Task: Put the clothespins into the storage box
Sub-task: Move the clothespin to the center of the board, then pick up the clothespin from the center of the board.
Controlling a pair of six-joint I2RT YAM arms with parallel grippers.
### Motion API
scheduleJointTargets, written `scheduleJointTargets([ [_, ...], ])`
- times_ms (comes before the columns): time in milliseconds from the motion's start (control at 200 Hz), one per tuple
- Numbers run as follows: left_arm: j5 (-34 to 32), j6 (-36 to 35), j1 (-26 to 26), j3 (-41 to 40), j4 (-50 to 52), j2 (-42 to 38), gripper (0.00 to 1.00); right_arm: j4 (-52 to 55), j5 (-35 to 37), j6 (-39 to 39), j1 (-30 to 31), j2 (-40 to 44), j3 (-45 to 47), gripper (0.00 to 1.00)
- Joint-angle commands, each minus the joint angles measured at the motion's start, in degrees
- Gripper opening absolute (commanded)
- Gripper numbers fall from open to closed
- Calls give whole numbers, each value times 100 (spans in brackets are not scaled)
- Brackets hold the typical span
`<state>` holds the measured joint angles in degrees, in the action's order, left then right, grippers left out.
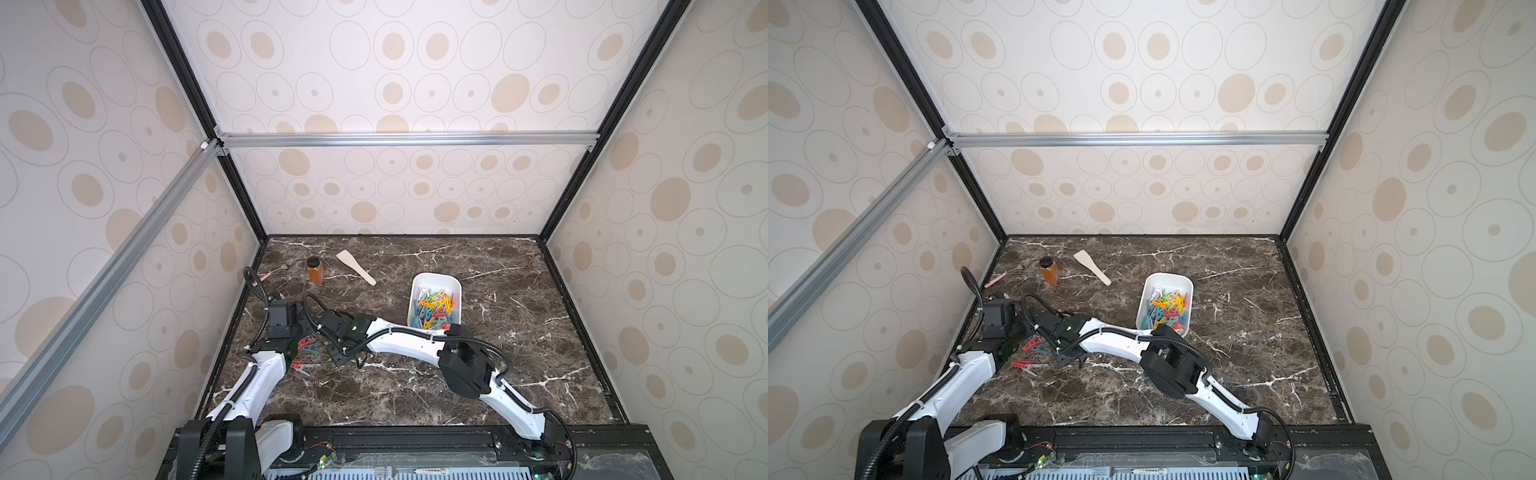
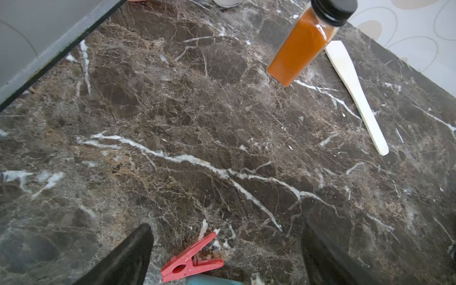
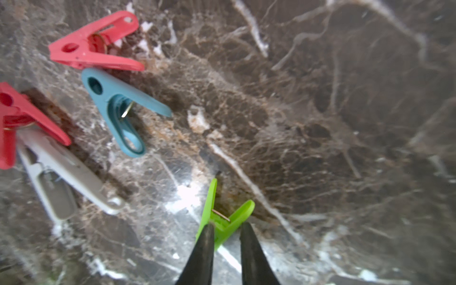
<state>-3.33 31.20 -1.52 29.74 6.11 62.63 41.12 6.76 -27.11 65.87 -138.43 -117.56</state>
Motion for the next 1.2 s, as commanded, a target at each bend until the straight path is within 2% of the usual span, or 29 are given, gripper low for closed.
scheduleJointTargets([
  [0, -40, -93, -24, 196, 41, -14, 93, 578, 567, 254, -165, 307, 531, 18],
  [195, 26, -126, 55, 173, -65, -23, 90, 144, 529, 470, -527, 1166, 1797, 13],
  [345, -124, -96, 574, 210, -154, -1, 89, 83, 11, 258, -635, 1698, 2136, 28],
  [520, -166, 185, 1046, 122, -330, 72, 88, 132, 40, -468, -623, 1905, 2143, 30],
  [760, -209, 326, 1335, -9, -553, 129, 88, 143, 344, -617, -651, 1328, 1616, 28],
  [1065, -106, 391, 1374, -137, -712, 126, 88, 482, 646, -488, -684, 595, 1057, 23],
  [1195, -113, 378, 1374, -128, -738, 142, 88, 377, 631, -452, -689, 643, 1138, 14],
])
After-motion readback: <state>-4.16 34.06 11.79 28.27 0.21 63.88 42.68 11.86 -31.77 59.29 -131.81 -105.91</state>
